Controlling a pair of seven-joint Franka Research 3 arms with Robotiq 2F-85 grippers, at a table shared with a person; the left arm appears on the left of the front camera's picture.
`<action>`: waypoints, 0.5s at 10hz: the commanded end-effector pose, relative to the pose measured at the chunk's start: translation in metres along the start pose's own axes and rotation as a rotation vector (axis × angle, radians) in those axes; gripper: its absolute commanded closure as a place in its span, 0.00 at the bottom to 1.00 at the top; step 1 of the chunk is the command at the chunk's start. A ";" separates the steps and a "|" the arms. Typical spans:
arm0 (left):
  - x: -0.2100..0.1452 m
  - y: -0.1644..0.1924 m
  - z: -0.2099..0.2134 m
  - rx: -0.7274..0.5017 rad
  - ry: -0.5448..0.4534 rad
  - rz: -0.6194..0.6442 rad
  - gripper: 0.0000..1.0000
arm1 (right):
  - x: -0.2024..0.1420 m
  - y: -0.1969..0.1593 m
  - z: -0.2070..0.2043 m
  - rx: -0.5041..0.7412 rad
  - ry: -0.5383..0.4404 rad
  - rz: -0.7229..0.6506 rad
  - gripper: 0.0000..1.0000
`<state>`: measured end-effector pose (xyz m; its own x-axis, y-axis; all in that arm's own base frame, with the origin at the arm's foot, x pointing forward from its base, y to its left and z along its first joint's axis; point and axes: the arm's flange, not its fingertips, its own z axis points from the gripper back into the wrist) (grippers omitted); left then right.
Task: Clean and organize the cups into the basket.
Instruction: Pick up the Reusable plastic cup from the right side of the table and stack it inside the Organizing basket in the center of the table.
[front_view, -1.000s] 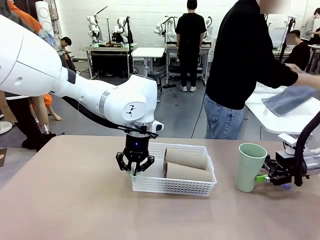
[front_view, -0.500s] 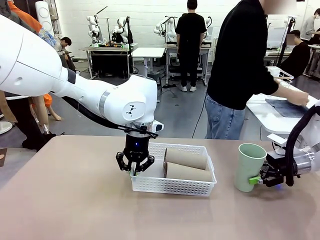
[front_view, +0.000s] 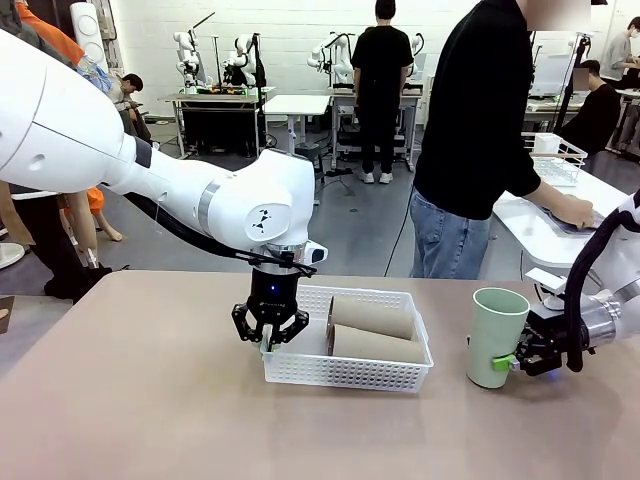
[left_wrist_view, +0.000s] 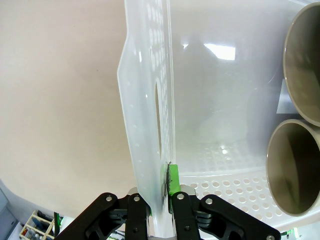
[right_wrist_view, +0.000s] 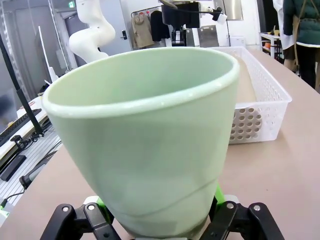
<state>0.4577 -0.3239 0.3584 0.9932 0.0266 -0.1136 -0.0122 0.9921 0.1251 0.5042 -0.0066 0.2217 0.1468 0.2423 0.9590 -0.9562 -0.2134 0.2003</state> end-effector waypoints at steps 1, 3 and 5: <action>-0.001 0.001 0.000 -0.002 -0.005 -0.008 1.00 | -0.001 -0.002 0.003 0.006 0.004 -0.014 0.64; -0.001 0.001 0.000 -0.002 -0.005 -0.008 1.00 | 0.003 0.001 0.006 -0.006 -0.016 -0.026 1.00; -0.001 0.001 0.000 -0.002 -0.005 -0.008 1.00 | 0.069 0.038 0.025 -0.134 -0.049 -0.228 0.24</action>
<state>0.4577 -0.3238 0.3583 0.9932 0.0267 -0.1137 -0.0124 0.9921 0.1251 0.5024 -0.0217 0.2479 0.2489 0.2414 0.9380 -0.9503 -0.1260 0.2846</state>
